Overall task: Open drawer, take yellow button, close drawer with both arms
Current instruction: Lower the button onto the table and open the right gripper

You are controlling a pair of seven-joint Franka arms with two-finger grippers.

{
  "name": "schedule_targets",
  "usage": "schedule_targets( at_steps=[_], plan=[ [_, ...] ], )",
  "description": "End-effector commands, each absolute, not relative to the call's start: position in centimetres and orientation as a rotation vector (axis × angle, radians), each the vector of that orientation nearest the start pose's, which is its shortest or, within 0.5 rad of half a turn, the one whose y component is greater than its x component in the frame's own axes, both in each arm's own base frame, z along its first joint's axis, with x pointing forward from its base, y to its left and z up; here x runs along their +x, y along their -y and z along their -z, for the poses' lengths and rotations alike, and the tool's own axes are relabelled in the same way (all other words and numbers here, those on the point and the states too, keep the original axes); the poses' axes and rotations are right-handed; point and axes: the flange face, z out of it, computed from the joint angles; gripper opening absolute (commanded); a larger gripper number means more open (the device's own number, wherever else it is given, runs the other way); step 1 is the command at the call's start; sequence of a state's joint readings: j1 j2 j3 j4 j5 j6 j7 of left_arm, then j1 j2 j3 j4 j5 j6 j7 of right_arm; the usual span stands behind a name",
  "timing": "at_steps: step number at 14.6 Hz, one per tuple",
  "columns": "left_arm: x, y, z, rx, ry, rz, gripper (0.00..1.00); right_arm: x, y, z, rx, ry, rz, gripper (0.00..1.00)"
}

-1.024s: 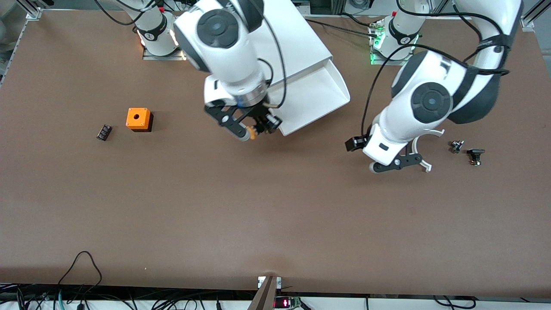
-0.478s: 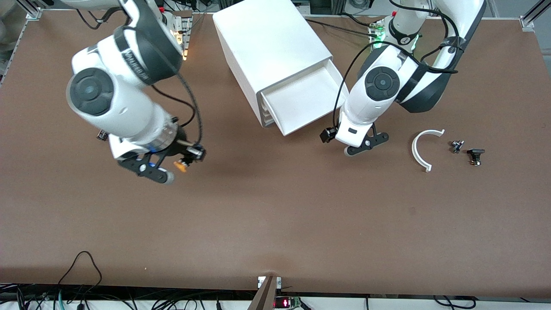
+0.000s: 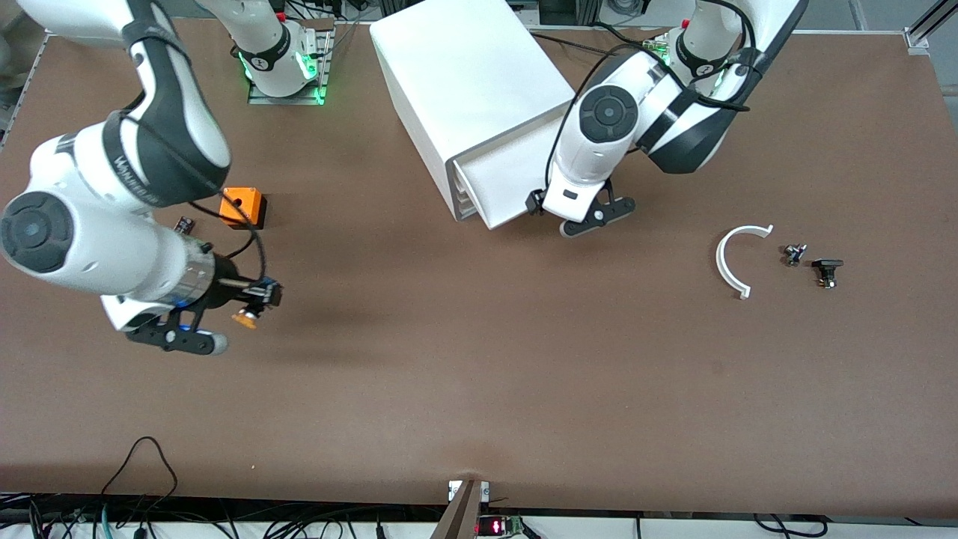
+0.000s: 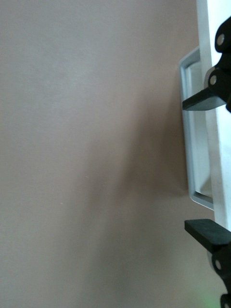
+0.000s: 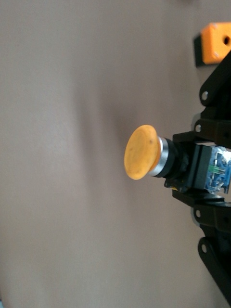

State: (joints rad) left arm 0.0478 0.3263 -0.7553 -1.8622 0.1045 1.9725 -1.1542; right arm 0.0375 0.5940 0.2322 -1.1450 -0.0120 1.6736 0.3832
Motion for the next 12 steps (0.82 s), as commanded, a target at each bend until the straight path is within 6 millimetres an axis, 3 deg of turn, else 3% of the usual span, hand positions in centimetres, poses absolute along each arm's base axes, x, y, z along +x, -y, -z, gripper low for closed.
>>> schedule_targets(
  at_steps=[1, 5, 9, 12],
  plan=[
    [46.2, 36.6, -38.3, -3.016, 0.618, -0.294, 0.99, 70.6, -12.4, -43.2, -3.036, -0.097, -0.113, 0.00],
    [44.0, 38.0, -38.8, -2.988, 0.541, -0.387, 0.99, 70.8, -9.9, -38.1, -3.072, 0.096, -0.114, 0.00],
    [43.5, 38.3, -38.3, -2.983, 0.527, -0.405, 0.99, 70.7, -8.5, -34.0, -3.113, 0.181, -0.117, 0.00],
    [42.9, 39.0, -38.0, -2.979, 0.515, -0.414, 0.99, 70.7, -5.7, -29.7, -3.141, 0.241, -0.112, 0.00]
  ],
)
